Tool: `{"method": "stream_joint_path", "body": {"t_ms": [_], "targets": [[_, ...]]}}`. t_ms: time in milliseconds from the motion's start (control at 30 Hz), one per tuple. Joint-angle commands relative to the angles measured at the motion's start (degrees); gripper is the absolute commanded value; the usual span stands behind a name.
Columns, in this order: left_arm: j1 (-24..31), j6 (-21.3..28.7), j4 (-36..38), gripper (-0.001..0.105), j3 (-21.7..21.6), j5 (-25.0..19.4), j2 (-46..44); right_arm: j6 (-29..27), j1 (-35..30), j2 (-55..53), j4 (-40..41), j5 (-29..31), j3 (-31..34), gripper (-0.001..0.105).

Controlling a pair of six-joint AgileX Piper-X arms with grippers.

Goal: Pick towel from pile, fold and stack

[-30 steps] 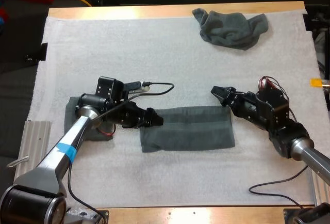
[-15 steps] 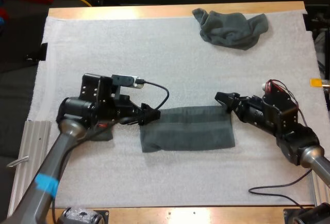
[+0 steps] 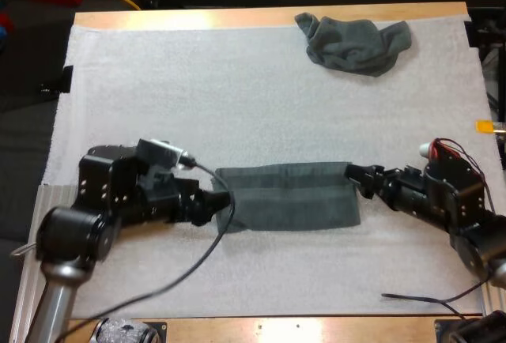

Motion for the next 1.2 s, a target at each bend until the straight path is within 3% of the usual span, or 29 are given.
{"method": "stream_joint_path", "body": {"t_ms": [0, 300, 700, 867, 1033, 1167], "targets": [[0.05, -0.89, 1.23, 0.070, -0.48, -0.18, -1.69, -1.14, -0.26, -1.40, 2.86, -0.47, -0.44, 0.069], [0.05, -2.30, 4.49, 0.070, -0.48, -0.18, -10.21, -4.73, -0.26, -7.64, 12.87, -0.32, -0.44, 0.069], [0.05, -3.90, 5.95, 0.070, -0.48, -0.18, -12.55, -5.97, -0.26, -7.96, 14.42, 8.08, -0.44, 0.069], [0.05, -3.90, 6.45, 0.070, -0.48, -0.18, -12.55, -7.31, -1.66, -7.60, 14.53, 8.92, -0.44, 0.069], [0.05, -3.90, 6.62, 0.070, -0.48, -0.18, -12.55, -9.43, -7.63, -6.58, 16.49, 5.70, -0.55, 0.069], [0.05, -3.90, 6.62, 0.070, -0.48, -0.07, -12.55, -14.50, -12.95, -5.16, 18.36, -1.52, -0.55, 0.069]]}}
